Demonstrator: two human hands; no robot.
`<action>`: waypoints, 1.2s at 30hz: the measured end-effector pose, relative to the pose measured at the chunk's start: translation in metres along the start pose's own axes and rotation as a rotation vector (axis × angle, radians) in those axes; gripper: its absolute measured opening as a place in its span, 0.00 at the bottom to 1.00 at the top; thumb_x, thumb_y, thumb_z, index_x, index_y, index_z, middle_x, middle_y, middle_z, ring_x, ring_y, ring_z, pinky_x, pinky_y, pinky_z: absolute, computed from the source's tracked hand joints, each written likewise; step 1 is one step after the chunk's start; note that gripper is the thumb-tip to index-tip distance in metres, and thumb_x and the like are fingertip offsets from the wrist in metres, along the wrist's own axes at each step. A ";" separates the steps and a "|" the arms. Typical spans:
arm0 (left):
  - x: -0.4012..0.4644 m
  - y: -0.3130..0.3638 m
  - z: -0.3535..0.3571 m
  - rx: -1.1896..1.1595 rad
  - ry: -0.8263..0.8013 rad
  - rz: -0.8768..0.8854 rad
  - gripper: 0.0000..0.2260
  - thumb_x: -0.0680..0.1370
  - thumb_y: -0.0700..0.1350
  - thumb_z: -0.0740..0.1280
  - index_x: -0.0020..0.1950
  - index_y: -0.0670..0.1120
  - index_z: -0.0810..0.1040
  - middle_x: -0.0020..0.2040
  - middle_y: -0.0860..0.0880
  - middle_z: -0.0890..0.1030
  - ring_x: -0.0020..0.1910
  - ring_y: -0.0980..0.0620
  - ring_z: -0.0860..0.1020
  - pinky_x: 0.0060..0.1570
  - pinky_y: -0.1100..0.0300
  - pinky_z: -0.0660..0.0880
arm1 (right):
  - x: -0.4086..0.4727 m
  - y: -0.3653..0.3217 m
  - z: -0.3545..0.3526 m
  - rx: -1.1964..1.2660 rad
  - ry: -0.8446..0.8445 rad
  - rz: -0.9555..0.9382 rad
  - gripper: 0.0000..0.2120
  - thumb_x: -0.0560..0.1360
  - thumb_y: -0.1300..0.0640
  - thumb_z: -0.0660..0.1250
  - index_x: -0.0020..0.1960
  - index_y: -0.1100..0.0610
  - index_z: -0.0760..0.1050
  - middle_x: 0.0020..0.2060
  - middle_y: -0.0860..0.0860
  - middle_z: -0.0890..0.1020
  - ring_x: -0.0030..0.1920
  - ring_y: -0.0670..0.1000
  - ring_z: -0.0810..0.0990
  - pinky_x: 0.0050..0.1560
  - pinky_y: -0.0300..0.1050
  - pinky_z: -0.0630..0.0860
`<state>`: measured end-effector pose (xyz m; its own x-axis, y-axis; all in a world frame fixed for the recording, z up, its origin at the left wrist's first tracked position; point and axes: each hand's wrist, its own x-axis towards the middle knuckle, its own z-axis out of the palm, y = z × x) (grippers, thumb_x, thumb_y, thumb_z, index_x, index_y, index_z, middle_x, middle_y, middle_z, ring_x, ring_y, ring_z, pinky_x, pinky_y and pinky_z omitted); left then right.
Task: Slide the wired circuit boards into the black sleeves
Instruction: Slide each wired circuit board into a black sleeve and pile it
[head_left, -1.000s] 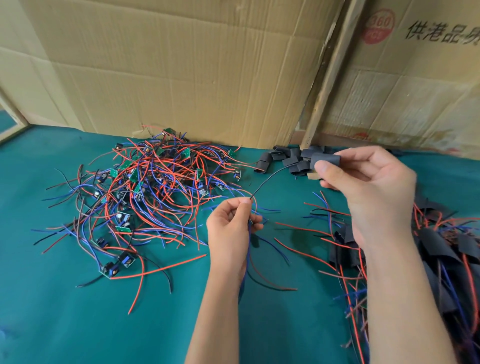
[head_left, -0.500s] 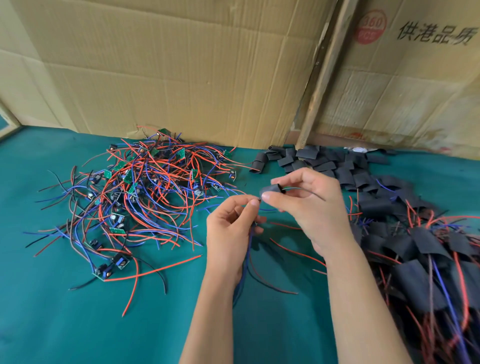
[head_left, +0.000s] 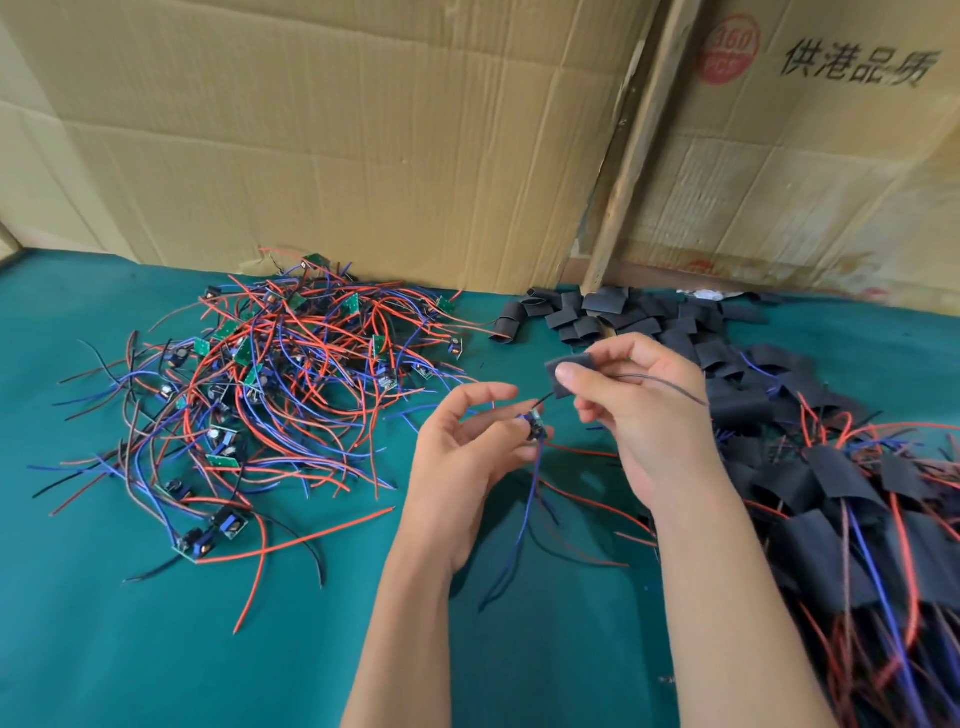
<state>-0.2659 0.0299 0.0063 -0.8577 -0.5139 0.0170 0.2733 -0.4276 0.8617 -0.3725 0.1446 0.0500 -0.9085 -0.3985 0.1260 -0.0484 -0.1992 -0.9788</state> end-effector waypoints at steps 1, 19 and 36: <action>0.000 0.000 0.000 -0.002 0.000 -0.005 0.14 0.70 0.35 0.72 0.55 0.42 0.79 0.50 0.41 0.86 0.44 0.46 0.84 0.45 0.59 0.80 | 0.001 0.000 -0.003 0.020 0.024 -0.006 0.10 0.71 0.71 0.75 0.40 0.58 0.79 0.31 0.53 0.83 0.27 0.48 0.76 0.29 0.38 0.73; -0.003 0.007 0.006 -0.091 0.020 -0.015 0.06 0.70 0.37 0.73 0.44 0.45 0.87 0.40 0.45 0.85 0.40 0.50 0.85 0.38 0.65 0.78 | -0.004 -0.001 -0.002 0.086 -0.163 0.124 0.14 0.65 0.60 0.80 0.49 0.62 0.84 0.39 0.58 0.86 0.32 0.49 0.81 0.33 0.37 0.78; -0.003 0.006 0.003 -0.111 -0.012 -0.175 0.08 0.66 0.40 0.75 0.44 0.43 0.87 0.42 0.43 0.85 0.40 0.50 0.85 0.36 0.65 0.78 | -0.005 -0.002 -0.005 0.208 -0.225 0.170 0.14 0.61 0.55 0.79 0.45 0.59 0.85 0.45 0.62 0.87 0.33 0.48 0.83 0.35 0.36 0.80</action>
<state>-0.2628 0.0309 0.0133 -0.9014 -0.4157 -0.1212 0.1652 -0.5890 0.7911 -0.3699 0.1520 0.0507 -0.7810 -0.6242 0.0193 0.2023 -0.2821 -0.9378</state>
